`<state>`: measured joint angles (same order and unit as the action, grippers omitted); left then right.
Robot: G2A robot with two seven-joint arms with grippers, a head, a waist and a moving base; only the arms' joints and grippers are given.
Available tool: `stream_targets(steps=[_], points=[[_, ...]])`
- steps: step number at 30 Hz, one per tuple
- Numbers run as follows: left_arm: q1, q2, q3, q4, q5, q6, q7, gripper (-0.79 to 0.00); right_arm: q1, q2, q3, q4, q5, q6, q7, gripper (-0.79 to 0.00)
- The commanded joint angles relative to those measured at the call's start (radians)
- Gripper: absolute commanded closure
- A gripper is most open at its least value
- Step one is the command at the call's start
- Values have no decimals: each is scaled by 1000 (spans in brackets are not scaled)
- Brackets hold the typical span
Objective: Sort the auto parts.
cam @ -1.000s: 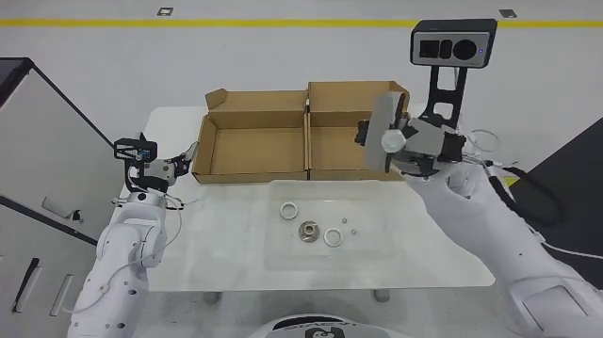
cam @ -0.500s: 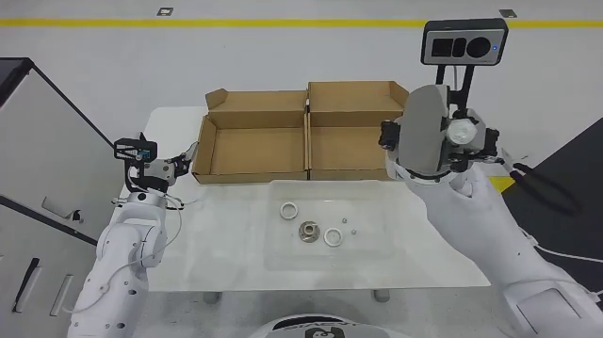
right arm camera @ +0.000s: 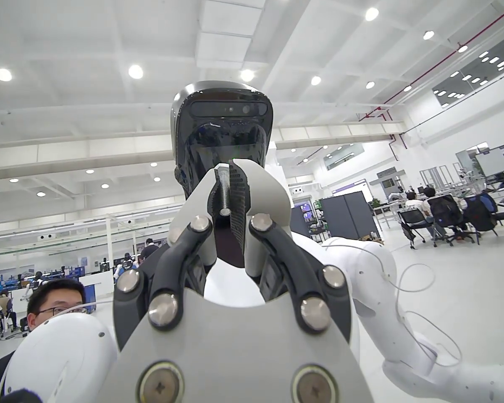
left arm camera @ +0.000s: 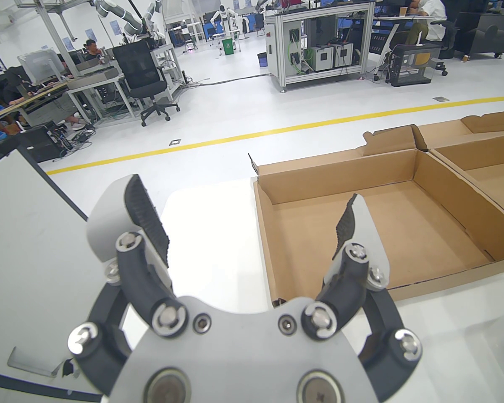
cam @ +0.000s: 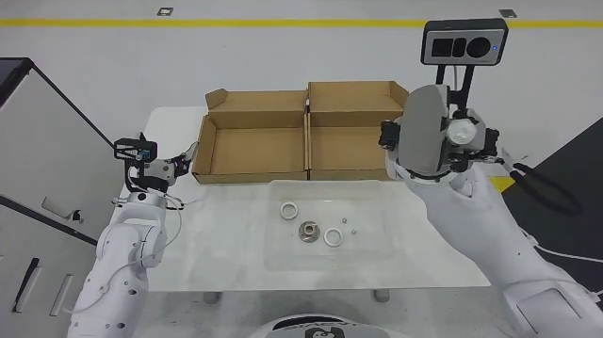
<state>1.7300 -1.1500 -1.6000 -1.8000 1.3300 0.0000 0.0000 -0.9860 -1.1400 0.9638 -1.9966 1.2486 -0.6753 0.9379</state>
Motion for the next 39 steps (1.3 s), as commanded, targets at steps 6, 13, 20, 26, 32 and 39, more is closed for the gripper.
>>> stream_targets(steps=[6, 13, 20, 26, 32, 39], points=[[0, 0, 0, 0, 0, 0, 0, -785, -36, 1, 39, -4, -89, 44, -55, 0], [0, 0, 0, 0, 0, 0, 0, -785, -119, 32, 219, 15, -288, 229, -99, 0], [0, 0, 0, 0, 0, 0, 0, -785, -156, 80, 439, -3, -664, 540, -45, 0], [0, 0, 0, 0, 0, 0, 0, -785, -54, 91, 425, 43, -872, 686, -17, 0], [0, 0, 0, 0, 0, 0, 0, -785, 105, 86, 293, 157, -1089, 764, 9, 0], [0, 0, 0, 0, 0, 0, 0, -785, 254, 73, 121, 278, -1371, 809, 59, 0]])
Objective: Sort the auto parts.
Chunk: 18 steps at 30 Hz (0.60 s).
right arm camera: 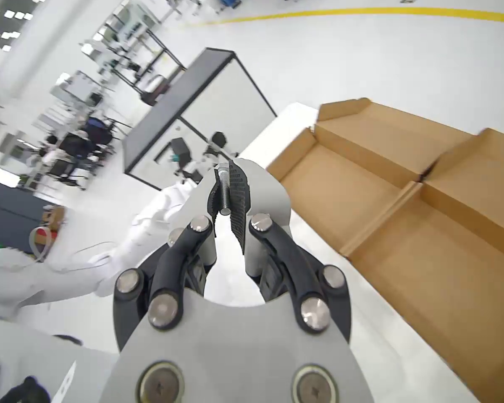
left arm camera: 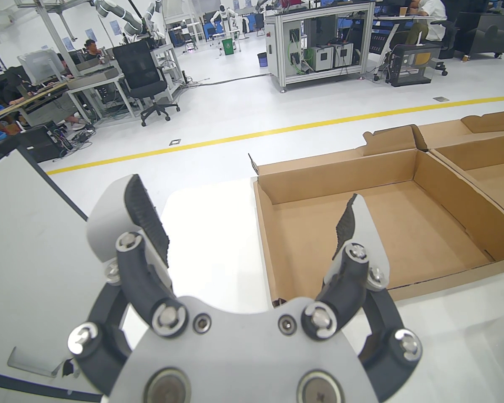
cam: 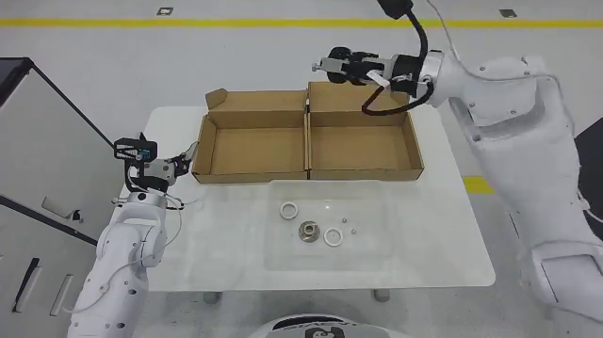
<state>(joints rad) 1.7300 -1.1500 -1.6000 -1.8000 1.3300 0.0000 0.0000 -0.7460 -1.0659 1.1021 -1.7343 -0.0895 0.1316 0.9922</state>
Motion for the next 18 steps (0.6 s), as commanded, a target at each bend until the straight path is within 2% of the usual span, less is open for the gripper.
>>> stream_targets(steps=[1, 7, 18], points=[[0, 0, 0, 0, 0, 0, 0, -785, 29, -4, -35, 34, -50, 8, 7, 0], [0, 0, 0, 0, 0, 0, 0, -785, 80, -8, -122, 141, -251, 29, 45, 0], [0, 0, 0, 0, 0, 0, 0, -785, 75, -9, -201, 261, -471, 66, 94, 0]])
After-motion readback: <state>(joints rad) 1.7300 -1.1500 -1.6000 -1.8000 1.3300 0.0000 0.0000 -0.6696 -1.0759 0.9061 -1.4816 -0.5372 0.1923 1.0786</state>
